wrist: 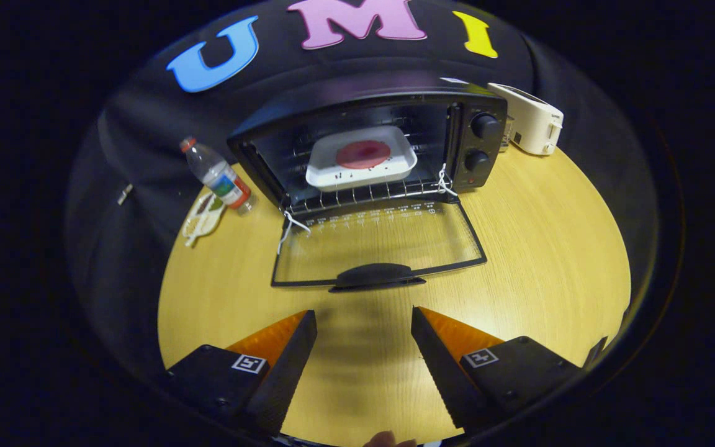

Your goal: Open the toaster oven, put the food inside, and close the toaster oven door.

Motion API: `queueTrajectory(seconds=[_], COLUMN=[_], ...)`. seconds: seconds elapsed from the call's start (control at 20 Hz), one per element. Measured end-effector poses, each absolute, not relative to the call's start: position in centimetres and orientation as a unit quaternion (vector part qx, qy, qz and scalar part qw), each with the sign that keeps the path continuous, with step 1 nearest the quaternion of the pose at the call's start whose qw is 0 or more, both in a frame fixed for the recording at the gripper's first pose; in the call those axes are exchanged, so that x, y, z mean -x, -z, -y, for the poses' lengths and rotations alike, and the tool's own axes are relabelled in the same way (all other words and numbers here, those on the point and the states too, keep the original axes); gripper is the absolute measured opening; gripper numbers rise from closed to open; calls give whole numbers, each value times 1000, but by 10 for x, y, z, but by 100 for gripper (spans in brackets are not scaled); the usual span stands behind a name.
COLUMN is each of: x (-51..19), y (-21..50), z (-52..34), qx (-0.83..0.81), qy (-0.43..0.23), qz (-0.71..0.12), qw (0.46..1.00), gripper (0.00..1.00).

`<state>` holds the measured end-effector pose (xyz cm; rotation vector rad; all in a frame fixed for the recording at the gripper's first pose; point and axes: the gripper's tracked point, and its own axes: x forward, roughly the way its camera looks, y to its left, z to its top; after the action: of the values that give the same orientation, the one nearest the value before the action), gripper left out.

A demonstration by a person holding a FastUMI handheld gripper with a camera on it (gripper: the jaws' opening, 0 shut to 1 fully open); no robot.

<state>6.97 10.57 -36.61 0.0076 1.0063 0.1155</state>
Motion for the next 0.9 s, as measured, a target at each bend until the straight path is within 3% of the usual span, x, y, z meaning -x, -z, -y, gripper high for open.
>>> queueTrajectory(seconds=[0.55,0.9], x=[-104,-100], y=[428,400], z=[-112,-112], qx=[24,26], qy=[-20,-25], qz=[-501,-454], qw=[865,890], gripper=[99,99])
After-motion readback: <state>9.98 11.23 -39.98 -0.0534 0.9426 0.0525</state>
